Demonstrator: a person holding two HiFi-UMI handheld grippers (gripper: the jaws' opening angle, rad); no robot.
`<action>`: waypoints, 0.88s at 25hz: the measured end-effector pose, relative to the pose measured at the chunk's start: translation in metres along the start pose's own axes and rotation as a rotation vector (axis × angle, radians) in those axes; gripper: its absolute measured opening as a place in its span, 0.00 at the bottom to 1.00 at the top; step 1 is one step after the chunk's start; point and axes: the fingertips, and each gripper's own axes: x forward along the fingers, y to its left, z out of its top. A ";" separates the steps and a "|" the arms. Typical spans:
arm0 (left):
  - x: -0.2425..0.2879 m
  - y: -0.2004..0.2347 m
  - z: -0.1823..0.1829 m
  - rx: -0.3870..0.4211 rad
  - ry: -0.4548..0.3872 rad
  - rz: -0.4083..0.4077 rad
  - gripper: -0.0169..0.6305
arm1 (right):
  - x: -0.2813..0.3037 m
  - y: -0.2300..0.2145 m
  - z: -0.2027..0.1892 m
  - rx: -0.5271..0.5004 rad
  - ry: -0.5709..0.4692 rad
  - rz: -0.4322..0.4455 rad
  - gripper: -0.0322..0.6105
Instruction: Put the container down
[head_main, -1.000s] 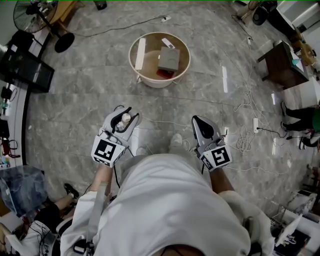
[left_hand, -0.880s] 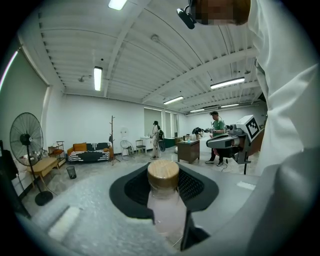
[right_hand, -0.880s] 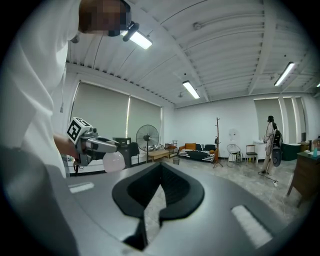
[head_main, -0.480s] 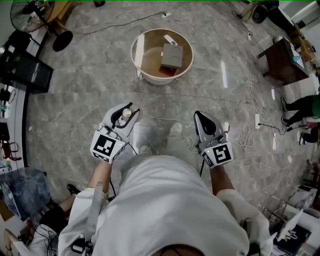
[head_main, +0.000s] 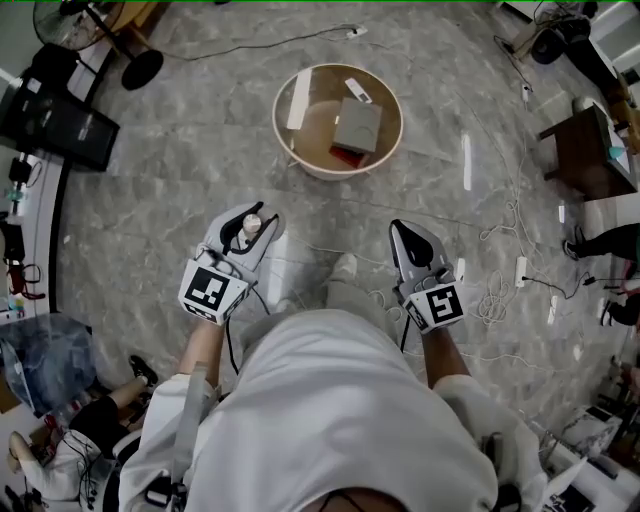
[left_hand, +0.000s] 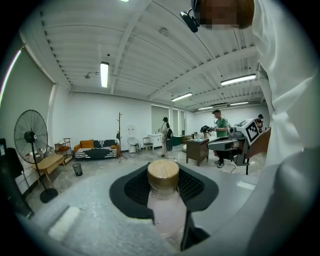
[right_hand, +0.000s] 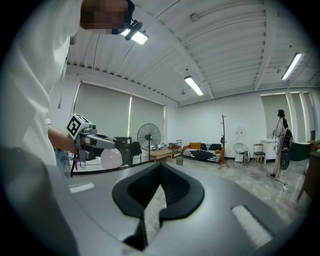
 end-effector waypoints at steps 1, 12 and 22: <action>0.010 0.003 0.002 -0.002 0.002 0.011 0.22 | 0.006 -0.010 0.000 0.001 -0.001 0.012 0.06; 0.100 0.022 0.021 -0.008 -0.003 0.107 0.22 | 0.057 -0.093 0.000 -0.026 -0.009 0.148 0.06; 0.144 0.058 0.006 0.010 0.021 0.108 0.22 | 0.103 -0.116 -0.013 -0.031 0.005 0.164 0.06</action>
